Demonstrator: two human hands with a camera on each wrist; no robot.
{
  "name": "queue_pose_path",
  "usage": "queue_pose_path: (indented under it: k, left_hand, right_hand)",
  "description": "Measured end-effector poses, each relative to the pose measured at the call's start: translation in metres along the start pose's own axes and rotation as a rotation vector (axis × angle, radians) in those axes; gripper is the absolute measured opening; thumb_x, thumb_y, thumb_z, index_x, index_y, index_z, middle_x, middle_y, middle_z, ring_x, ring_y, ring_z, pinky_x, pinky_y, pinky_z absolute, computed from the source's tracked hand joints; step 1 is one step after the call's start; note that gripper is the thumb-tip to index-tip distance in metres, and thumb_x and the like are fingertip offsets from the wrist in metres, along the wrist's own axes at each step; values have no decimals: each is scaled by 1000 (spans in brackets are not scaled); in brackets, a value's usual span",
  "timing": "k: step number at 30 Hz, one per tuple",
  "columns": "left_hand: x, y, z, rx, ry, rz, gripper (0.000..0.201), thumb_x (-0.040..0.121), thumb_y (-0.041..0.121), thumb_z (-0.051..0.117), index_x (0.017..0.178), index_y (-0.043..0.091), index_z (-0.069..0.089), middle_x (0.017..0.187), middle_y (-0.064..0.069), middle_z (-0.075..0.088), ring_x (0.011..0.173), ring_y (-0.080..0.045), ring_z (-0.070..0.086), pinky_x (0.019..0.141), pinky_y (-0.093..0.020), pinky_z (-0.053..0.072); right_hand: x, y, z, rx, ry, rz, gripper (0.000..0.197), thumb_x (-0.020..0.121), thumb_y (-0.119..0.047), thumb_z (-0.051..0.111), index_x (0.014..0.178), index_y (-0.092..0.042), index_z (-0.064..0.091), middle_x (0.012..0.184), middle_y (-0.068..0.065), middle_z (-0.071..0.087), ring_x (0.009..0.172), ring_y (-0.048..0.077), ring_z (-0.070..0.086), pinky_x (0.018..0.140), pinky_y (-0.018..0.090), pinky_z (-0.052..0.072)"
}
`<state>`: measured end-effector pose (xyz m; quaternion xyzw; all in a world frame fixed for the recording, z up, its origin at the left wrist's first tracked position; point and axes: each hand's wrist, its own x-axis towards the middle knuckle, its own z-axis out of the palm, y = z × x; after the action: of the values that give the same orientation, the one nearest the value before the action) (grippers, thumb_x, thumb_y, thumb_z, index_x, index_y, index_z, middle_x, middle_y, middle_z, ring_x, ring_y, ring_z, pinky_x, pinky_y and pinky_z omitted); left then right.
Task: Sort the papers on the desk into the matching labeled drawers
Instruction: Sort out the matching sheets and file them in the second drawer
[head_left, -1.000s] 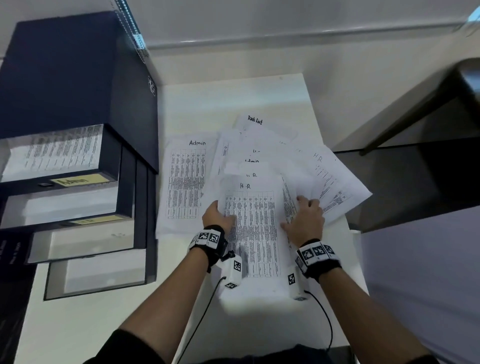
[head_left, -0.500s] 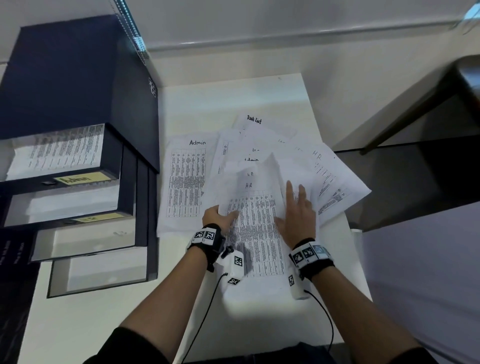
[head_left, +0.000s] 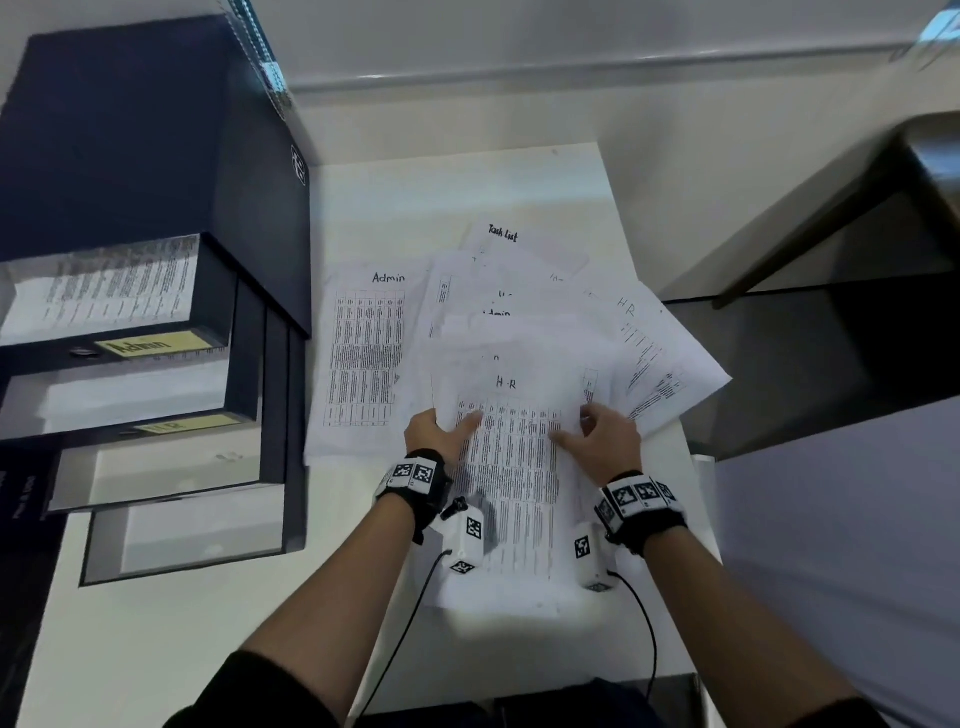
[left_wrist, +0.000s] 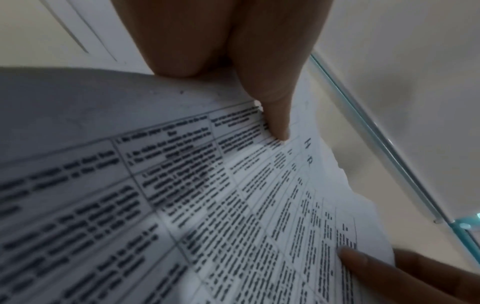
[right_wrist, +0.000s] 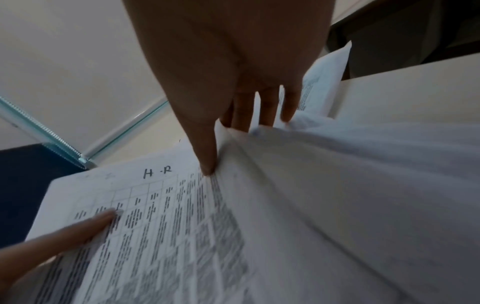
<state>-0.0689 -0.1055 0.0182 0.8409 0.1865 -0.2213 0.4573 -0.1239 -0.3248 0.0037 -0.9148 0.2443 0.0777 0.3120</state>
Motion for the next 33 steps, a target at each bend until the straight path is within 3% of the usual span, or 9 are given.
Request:
queue_pose_path:
  k: [2, 5, 8, 10, 14, 20, 25, 29, 33]
  left_hand:
    - [3, -1, -2, -19, -1, -1, 64, 76, 59, 73, 101, 2, 61, 101, -7, 65, 97, -27, 62, 80, -34, 52]
    - [1, 10, -15, -166, -3, 87, 55, 75, 58, 75, 91, 7, 61, 87, -4, 68, 87, -24, 64, 74, -30, 50]
    - [-1, 26, -36, -264, -41, 189, 55, 76, 51, 78, 112, 13, 62, 102, -1, 72, 95, -17, 68, 77, -27, 54]
    - [-2, 34, -53, -292, -74, 244, 56, 77, 34, 82, 124, 18, 57, 108, 5, 70, 97, -10, 68, 78, -24, 56]
    - [-5, 46, -91, -245, -48, 351, 41, 92, 24, 68, 128, 9, 55, 119, -5, 68, 110, -20, 65, 95, -35, 54]
    - [-8, 35, -157, -299, 12, 422, 82, 83, 58, 64, 147, 16, 34, 149, -9, 46, 138, -23, 44, 114, -49, 37]
    - [-48, 17, -227, -512, 73, 405, 62, 81, 18, 78, 134, 20, 45, 125, -10, 65, 112, -26, 65, 94, -51, 54]
    - [-60, -32, -299, -442, 134, 306, 76, 79, 13, 80, 140, 23, 35, 126, -7, 62, 109, -25, 65, 91, -45, 56]
    - [-72, -82, -370, -305, 61, 224, 110, 62, 22, 91, 150, 25, 24, 120, -10, 66, 107, -26, 66, 92, -46, 55]
  right_hand:
    - [2, -2, -2, -66, 39, -19, 38, 71, -56, 78, 74, -20, 66, 72, -4, 64, 73, 20, 61, 85, 39, 49]
    - [6, -12, -6, -24, 170, -111, 36, 74, -50, 78, 86, -15, 75, 98, 1, 71, 95, 22, 63, 96, 45, 46]
    - [4, -38, -22, 234, 172, -220, 23, 86, -33, 73, 71, -27, 57, 70, -8, 60, 67, 0, 56, 67, 14, 44]
    - [3, -60, -30, 363, 194, -254, 31, 93, -23, 65, 70, -25, 45, 61, -12, 46, 53, -2, 46, 51, 11, 32]
    - [-7, -94, -41, 567, 261, -276, 16, 101, -22, 50, 111, -10, 54, 91, -5, 65, 82, -2, 60, 76, 18, 48]
    - [-37, -135, -49, 701, 14, -368, 68, 93, -26, 66, 147, -40, 27, 136, 2, 59, 123, 12, 58, 103, 40, 49]
    - [-81, -197, -36, 612, -155, -589, 96, 93, -16, 65, 156, -30, -7, 138, -53, 12, 128, -29, 23, 99, -6, 21]
    - [-114, -253, 6, 530, -228, -662, 98, 94, -14, 64, 155, -29, -11, 140, -49, -1, 122, -38, 10, 94, -11, 14]
    - [-137, -297, 49, 521, -413, -619, 97, 95, -13, 63, 156, -30, -10, 131, -46, 22, 117, -33, 31, 96, -3, 27]
